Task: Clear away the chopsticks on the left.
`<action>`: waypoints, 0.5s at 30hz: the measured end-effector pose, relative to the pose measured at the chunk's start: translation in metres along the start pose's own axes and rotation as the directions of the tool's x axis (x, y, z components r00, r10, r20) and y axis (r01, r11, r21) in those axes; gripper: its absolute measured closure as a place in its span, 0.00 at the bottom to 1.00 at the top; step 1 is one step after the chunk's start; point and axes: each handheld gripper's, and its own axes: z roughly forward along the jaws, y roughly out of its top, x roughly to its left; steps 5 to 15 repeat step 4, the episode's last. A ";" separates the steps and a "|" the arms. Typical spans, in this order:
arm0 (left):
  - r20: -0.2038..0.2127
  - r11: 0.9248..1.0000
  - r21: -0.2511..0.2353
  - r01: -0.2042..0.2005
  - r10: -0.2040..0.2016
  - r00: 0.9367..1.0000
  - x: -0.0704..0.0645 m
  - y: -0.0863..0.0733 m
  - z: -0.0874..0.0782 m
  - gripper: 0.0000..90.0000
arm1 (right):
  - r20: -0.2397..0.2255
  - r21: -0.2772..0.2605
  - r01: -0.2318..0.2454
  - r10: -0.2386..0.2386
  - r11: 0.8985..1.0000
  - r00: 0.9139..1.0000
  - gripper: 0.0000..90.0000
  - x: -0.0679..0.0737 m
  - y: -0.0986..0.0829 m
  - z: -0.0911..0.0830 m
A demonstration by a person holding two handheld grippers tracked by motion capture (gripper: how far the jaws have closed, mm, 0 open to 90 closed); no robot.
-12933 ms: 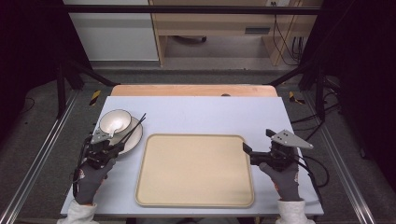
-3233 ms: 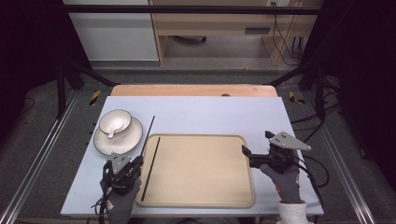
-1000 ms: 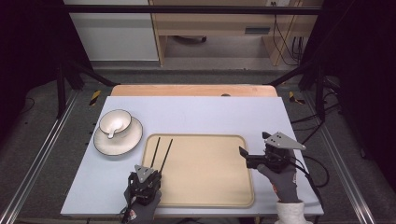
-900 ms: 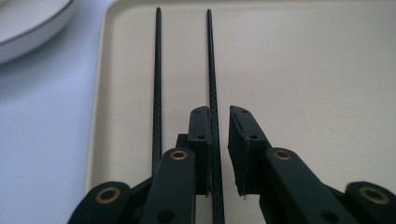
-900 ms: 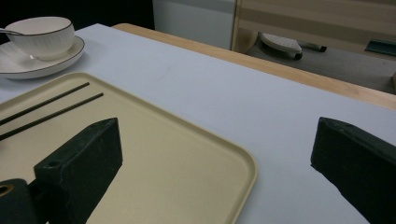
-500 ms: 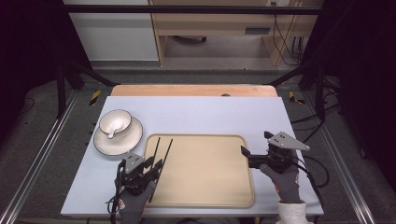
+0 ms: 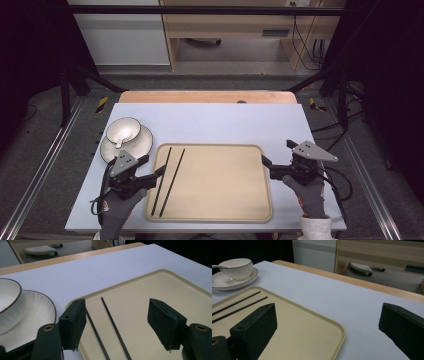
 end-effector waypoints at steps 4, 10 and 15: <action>0.007 1.000 -0.002 0.014 -0.014 1.000 0.012 -0.010 -0.002 0.30 | 0.005 0.010 0.003 -0.003 1.000 1.000 0.02 -0.001 -0.001 0.001; 0.007 1.000 -0.002 0.014 -0.014 1.000 0.012 -0.010 -0.002 0.30 | 0.005 0.010 0.003 -0.003 1.000 1.000 0.02 -0.001 -0.001 0.001; 0.007 1.000 -0.002 0.014 -0.014 1.000 0.012 -0.010 -0.002 0.30 | 0.005 0.010 0.003 -0.003 1.000 1.000 0.02 -0.001 -0.001 0.001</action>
